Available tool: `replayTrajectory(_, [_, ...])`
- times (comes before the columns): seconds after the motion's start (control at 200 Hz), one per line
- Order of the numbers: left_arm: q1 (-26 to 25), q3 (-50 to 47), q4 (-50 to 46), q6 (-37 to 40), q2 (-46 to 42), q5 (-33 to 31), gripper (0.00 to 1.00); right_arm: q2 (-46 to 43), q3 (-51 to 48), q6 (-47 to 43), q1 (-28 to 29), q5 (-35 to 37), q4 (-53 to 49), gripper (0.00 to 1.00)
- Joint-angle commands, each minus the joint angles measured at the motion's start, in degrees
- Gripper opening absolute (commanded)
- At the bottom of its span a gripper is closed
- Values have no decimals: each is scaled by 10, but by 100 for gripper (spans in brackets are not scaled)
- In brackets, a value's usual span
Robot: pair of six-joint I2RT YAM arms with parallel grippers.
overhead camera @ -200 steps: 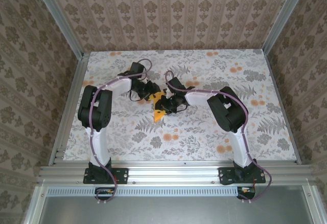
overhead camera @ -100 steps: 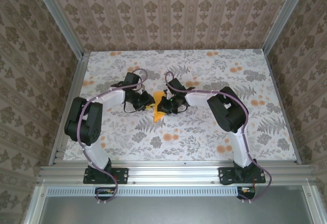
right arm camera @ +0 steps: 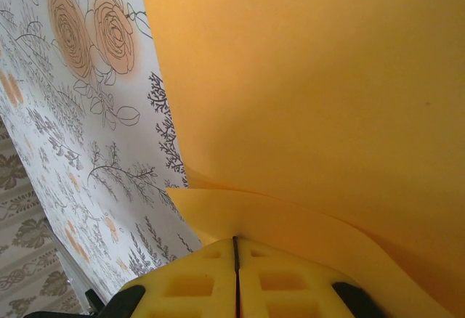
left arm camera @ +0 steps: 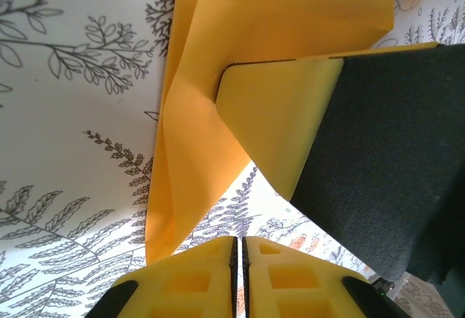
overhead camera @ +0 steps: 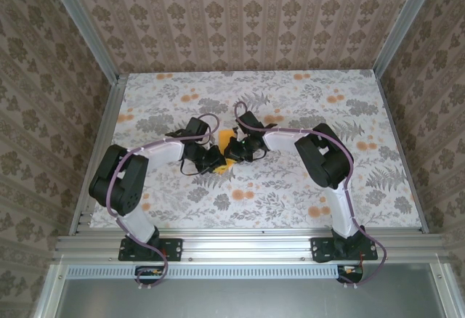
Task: Fold a paper plane with a square sheet of paper (pick it up from the middle)
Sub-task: Third fold the triangle at the center of the table.
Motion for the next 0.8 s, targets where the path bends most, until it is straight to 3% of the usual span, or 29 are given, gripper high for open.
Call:
replayTrajectory(0.0, [0, 5, 5, -5, 7, -8, 13, 20, -20, 4, -3, 72, -94, 9])
replayTrajectory(0.795, [3, -11, 4, -6, 40, -7, 13, 26, -19, 3, -3, 69, -96, 9])
